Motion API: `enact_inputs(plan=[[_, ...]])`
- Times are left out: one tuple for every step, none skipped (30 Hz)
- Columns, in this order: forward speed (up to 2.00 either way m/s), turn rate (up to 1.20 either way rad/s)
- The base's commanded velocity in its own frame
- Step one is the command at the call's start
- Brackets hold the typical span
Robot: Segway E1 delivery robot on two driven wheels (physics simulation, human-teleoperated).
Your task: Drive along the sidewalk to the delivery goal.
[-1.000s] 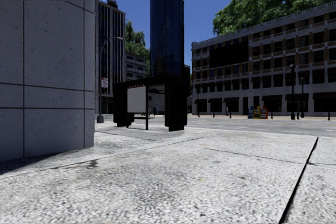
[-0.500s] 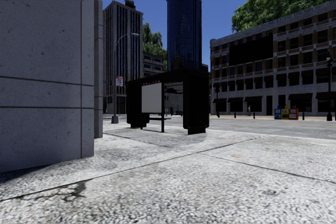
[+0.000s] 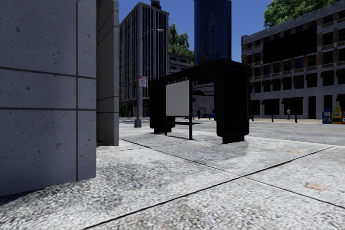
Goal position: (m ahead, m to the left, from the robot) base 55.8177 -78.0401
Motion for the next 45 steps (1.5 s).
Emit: enact_inputs(plan=[[2.00,0.08],[2.00,0.00],[2.00,0.00],[2.00,0.00],[2.00,0.00],[2.00,0.00],[2.00,0.00],[2.00,0.00],[2.00,0.00],[2.00,0.22],[2.00,0.29],[2.00,0.35],[2.00,0.35],[2.00,0.39],[2.00,0.41],[2.00,0.41],[2.00,0.41],[2.00,0.41],[2.00,0.41],[2.00,0.41],[2.00,0.41],[2.00,0.41],[2.00,0.41],[2.00,0.41],[2.00,0.41],[2.00,0.41],[2.00,0.41],[2.00,0.41],[2.00,0.41],[2.00,0.41],[2.00,0.41],[2.00,0.41],[2.00,0.41],[2.00,0.41],[2.00,0.41],[2.00,0.41],[2.00,0.41],[2.00,0.41],[2.00,0.41],[2.00,0.41],[2.00,0.41],[2.00,0.41],[2.00,0.41],[2.00,0.41],[2.00,0.41]])
